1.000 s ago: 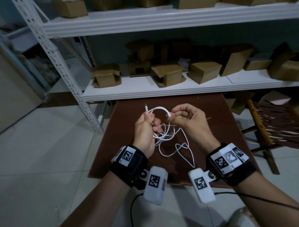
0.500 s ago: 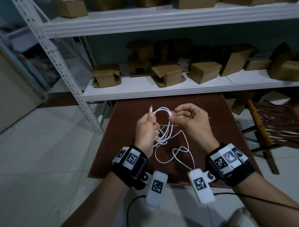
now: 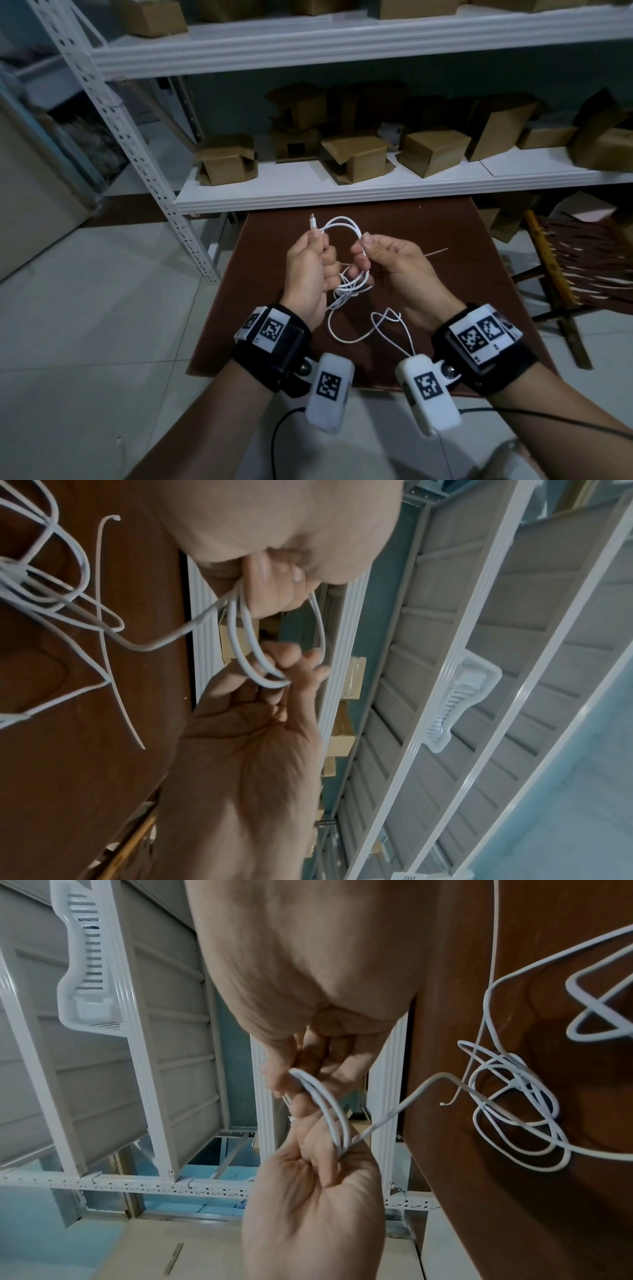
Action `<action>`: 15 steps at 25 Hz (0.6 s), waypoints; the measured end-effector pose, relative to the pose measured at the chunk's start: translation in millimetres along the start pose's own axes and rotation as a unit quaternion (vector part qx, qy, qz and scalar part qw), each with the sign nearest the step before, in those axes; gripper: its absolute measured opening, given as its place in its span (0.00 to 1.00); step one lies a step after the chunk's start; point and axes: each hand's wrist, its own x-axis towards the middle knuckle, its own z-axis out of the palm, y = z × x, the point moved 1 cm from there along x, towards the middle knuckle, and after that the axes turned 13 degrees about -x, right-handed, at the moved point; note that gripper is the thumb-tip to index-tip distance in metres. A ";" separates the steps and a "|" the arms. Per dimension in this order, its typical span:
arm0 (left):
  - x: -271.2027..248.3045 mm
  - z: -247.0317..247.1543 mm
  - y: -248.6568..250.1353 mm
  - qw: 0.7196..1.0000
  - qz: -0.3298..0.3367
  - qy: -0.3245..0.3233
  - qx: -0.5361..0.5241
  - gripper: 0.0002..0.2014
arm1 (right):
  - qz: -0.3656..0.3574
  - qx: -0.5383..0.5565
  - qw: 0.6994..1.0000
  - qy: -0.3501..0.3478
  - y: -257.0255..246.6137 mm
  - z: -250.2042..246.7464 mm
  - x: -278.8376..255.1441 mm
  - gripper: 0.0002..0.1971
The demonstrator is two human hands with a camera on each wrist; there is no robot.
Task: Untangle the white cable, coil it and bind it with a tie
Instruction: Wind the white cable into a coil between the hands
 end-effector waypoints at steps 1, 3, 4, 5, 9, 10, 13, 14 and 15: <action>1.4 -0.5 1.4 0.999 -0.017 -0.010 -0.028 0.17 | -0.007 0.008 1.000 0.007 -1.7 -0.8 0.1 0.13; 3.5 -1.5 4.0 0.996 -0.047 -0.029 -0.064 0.16 | -0.010 0.013 1.000 0.022 -6.7 -4.7 0.2 0.13; 2.9 -1.0 5.1 0.995 -0.059 -0.036 -0.071 0.16 | -0.011 0.011 1.000 0.025 -9.1 -6.5 0.7 0.12; 2.8 -1.0 5.3 0.994 -0.070 -0.039 -0.073 0.16 | -0.012 0.009 1.000 0.024 -10.0 -7.5 1.0 0.12; 2.9 -1.9 3.9 0.996 -0.063 -0.019 -0.052 0.17 | -0.014 -0.016 0.999 0.027 -4.0 -4.0 0.2 0.13; 2.6 -1.9 4.2 0.998 -0.048 -0.011 -0.042 0.17 | -0.012 -0.018 0.999 0.027 -1.6 -3.1 0.1 0.13; 0.4 0.1 5.3 0.999 -0.016 -0.003 -0.038 0.18 | 0.000 -0.019 0.999 0.026 -1.1 -2.4 0.3 0.14; 0.1 0.7 5.8 0.999 -0.010 -0.001 -0.045 0.18 | 0.004 -0.019 0.999 0.030 -1.9 -3.0 1.3 0.15; 0.6 0.9 6.7 0.999 -0.004 0.000 -0.054 0.18 | 0.009 -0.022 0.999 0.040 -2.6 -3.6 1.6 0.15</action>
